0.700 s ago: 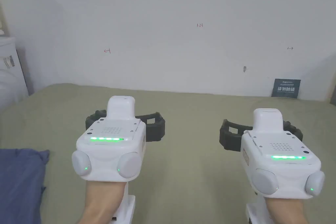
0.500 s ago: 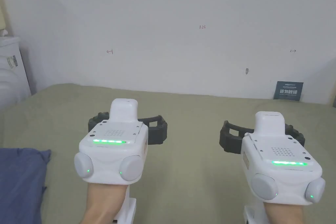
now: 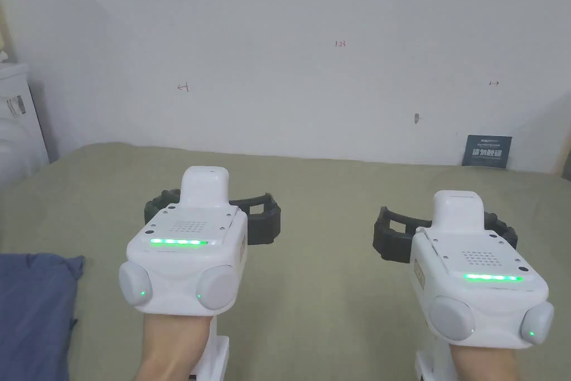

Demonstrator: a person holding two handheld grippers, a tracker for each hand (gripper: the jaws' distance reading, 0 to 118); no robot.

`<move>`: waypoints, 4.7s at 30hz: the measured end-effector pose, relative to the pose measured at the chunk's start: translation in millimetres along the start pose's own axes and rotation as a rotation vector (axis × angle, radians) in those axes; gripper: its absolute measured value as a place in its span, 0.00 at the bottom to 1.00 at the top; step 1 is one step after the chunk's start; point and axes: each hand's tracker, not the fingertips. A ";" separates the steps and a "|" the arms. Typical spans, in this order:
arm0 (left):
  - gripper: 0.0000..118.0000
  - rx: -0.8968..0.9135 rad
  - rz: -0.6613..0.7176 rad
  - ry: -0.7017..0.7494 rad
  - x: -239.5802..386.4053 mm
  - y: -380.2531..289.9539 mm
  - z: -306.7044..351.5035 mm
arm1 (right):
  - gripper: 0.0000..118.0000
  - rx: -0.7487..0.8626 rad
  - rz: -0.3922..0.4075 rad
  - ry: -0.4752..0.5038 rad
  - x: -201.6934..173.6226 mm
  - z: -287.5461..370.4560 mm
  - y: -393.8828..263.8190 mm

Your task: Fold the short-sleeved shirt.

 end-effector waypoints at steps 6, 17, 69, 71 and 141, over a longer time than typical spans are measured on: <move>1.00 -0.007 0.000 -0.003 0.2 -1.1 -0.3 | 1.00 0.010 0.017 -0.006 -3.2 2.2 -1.1; 1.00 0.003 -0.009 0.006 -3.4 0.3 -2.3 | 1.00 0.021 0.019 0.004 -4.0 2.9 0.6; 1.00 0.016 -0.010 -0.007 2.8 3.3 4.3 | 1.00 0.023 -0.010 0.010 -0.4 4.8 3.6; 1.00 0.010 -0.013 -0.004 2.4 2.7 3.7 | 1.00 0.022 -0.009 0.009 -0.9 4.8 3.8; 0.01 -0.066 0.042 0.586 -250.3 -7.1 101.1 | 0.07 -0.050 -0.029 0.511 -230.3 -22.9 12.1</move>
